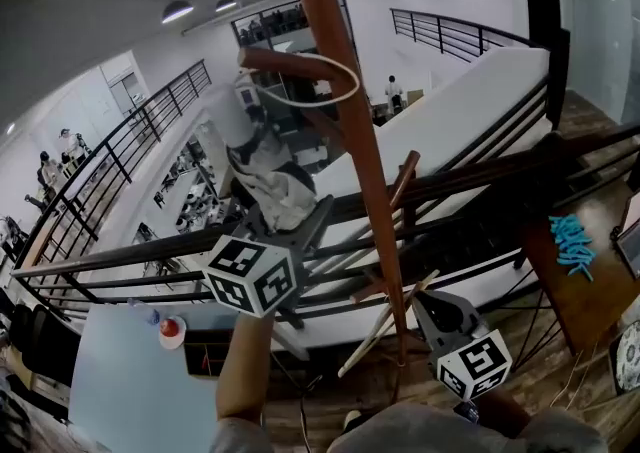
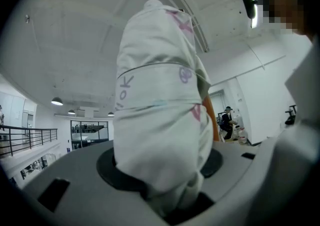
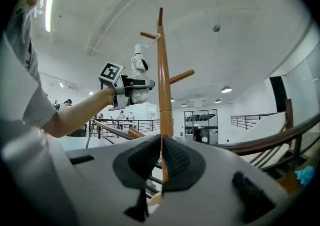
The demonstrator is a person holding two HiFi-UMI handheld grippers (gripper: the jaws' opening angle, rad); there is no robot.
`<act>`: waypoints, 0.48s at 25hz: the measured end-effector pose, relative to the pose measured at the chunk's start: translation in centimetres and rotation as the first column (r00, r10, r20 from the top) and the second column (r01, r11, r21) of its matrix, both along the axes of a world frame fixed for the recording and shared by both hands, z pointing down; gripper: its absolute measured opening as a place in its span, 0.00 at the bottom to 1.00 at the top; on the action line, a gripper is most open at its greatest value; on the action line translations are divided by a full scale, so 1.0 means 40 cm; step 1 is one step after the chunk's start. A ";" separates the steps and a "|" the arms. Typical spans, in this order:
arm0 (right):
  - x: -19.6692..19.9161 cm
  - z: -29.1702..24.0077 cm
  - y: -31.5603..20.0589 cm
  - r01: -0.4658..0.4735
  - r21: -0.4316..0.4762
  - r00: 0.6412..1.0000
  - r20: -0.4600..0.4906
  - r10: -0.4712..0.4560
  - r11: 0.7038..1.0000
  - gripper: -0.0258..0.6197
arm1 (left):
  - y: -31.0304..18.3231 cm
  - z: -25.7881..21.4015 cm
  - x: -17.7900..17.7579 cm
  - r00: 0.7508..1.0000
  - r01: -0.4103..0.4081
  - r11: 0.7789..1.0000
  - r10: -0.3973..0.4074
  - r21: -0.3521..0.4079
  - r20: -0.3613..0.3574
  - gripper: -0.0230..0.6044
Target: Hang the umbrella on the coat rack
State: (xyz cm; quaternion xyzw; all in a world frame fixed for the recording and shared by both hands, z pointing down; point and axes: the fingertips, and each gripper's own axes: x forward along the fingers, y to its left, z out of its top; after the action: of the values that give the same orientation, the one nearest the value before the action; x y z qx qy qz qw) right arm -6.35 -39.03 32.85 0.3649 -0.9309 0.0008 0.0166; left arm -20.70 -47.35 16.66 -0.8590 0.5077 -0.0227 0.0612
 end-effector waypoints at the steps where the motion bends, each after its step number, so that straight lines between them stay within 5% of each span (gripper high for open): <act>1: -0.004 0.000 0.008 0.003 0.001 1.000 -0.001 -0.003 1.000 0.08 | 0.005 0.013 -0.002 1.000 0.005 1.000 -0.005 -0.002 0.007 0.43; 12: 0.005 0.043 0.051 0.013 -0.040 1.000 0.003 -0.013 0.999 0.08 | 0.021 0.191 -0.002 0.990 0.092 0.995 -0.088 -0.028 0.114 0.43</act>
State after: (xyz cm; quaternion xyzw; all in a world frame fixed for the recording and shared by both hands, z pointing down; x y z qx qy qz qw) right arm -6.13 -36.99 34.55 0.3583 -0.9331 0.0200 0.0225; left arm -20.78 -46.51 24.32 -0.8335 0.5413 -0.0824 0.0745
